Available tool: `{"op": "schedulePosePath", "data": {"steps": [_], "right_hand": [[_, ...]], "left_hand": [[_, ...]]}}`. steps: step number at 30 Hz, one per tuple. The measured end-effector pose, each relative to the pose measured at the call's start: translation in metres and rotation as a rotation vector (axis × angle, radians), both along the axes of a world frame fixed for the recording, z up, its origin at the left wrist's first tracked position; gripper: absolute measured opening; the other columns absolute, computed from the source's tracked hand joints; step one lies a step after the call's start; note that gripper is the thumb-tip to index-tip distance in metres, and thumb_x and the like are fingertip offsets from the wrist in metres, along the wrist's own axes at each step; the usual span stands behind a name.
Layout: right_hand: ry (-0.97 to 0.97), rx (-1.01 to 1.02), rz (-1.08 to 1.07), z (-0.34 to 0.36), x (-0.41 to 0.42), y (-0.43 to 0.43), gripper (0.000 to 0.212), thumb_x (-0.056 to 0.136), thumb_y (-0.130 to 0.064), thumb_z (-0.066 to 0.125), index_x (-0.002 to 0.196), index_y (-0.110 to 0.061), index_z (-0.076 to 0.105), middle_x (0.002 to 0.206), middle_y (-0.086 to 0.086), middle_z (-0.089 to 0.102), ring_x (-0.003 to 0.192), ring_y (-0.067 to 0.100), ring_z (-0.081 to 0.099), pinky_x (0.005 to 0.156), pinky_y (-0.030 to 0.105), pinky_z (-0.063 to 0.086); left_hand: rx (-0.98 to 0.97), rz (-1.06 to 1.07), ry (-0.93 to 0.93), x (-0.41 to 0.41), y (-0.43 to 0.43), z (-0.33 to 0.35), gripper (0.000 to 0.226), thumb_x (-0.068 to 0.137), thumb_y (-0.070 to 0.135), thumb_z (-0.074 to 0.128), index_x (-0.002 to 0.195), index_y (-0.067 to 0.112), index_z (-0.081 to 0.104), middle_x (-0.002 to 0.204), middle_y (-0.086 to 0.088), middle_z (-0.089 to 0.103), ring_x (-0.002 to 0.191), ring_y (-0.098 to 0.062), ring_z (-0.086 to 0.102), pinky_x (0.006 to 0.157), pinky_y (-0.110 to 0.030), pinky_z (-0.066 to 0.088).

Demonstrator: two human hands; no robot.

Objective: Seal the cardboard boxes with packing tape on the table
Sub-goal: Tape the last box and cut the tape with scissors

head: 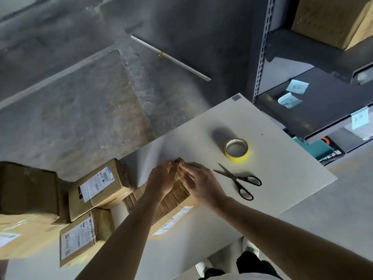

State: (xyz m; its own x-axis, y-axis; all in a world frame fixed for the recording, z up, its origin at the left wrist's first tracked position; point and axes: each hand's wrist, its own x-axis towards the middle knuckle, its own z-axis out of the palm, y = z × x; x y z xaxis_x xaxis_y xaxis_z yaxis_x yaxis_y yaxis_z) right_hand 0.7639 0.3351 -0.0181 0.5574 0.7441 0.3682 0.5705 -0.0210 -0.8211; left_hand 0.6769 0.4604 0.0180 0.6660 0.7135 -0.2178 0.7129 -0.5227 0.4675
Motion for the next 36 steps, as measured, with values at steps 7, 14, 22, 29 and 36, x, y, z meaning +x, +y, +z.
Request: {"op": "schedulePosePath", "data": {"steps": [7, 14, 22, 29, 36], "right_hand": [[0.091, -0.068, -0.139, -0.004, -0.014, 0.003, 0.022, 0.098, -0.016, 0.057, 0.118, -0.009, 0.066, 0.100, 0.004, 0.074, 0.086, 0.020, 0.070, 0.077, 0.021, 0.051], [0.125, -0.421, -0.138, 0.000, -0.010, 0.012, 0.031, 0.101, -0.038, 0.051, 0.105, -0.012, 0.067, 0.089, 0.009, 0.073, 0.081, 0.029, 0.067, 0.069, 0.035, 0.052], [0.145, -0.585, -0.143, -0.001, -0.007, 0.024, 0.047, 0.095, -0.055, 0.054, 0.101, -0.010, 0.069, 0.086, 0.007, 0.072, 0.080, 0.023, 0.068, 0.072, 0.037, 0.057], [0.144, -0.576, -0.144, 0.004, -0.005, 0.024, 0.049, 0.105, -0.041, 0.039, 0.091, -0.006, 0.070, 0.086, 0.018, 0.070, 0.081, 0.036, 0.064, 0.062, 0.034, 0.037], [0.204, -0.604, -0.088, 0.011, -0.004, 0.019, 0.051, 0.107, -0.042, 0.031, 0.101, -0.005, 0.066, 0.101, 0.019, 0.071, 0.099, 0.040, 0.063, 0.076, 0.038, 0.045]], "left_hand": [[0.061, -0.020, -0.037, -0.001, 0.002, -0.002, 0.036, 0.101, 0.043, 0.048, 0.118, 0.020, 0.069, 0.106, -0.003, 0.073, 0.097, -0.026, 0.068, 0.084, -0.035, 0.054], [0.047, -0.065, -0.042, -0.001, 0.002, -0.002, 0.031, 0.103, 0.036, 0.046, 0.114, 0.018, 0.069, 0.101, -0.003, 0.073, 0.093, -0.024, 0.067, 0.072, -0.025, 0.041], [-0.101, -0.153, -0.036, -0.011, 0.014, 0.003, 0.026, 0.104, 0.024, 0.045, 0.123, 0.025, 0.063, 0.110, 0.000, 0.070, 0.099, -0.019, 0.064, 0.084, -0.030, 0.049], [-0.133, -0.235, -0.043, -0.018, 0.015, 0.007, 0.023, 0.104, 0.025, 0.045, 0.123, 0.024, 0.058, 0.110, 0.001, 0.068, 0.097, -0.018, 0.063, 0.085, -0.035, 0.050], [-0.198, -0.280, 0.073, -0.024, 0.020, 0.011, 0.047, 0.094, 0.053, 0.056, 0.137, 0.037, 0.045, 0.135, 0.008, 0.058, 0.122, -0.017, 0.055, 0.103, -0.042, 0.046]]}}
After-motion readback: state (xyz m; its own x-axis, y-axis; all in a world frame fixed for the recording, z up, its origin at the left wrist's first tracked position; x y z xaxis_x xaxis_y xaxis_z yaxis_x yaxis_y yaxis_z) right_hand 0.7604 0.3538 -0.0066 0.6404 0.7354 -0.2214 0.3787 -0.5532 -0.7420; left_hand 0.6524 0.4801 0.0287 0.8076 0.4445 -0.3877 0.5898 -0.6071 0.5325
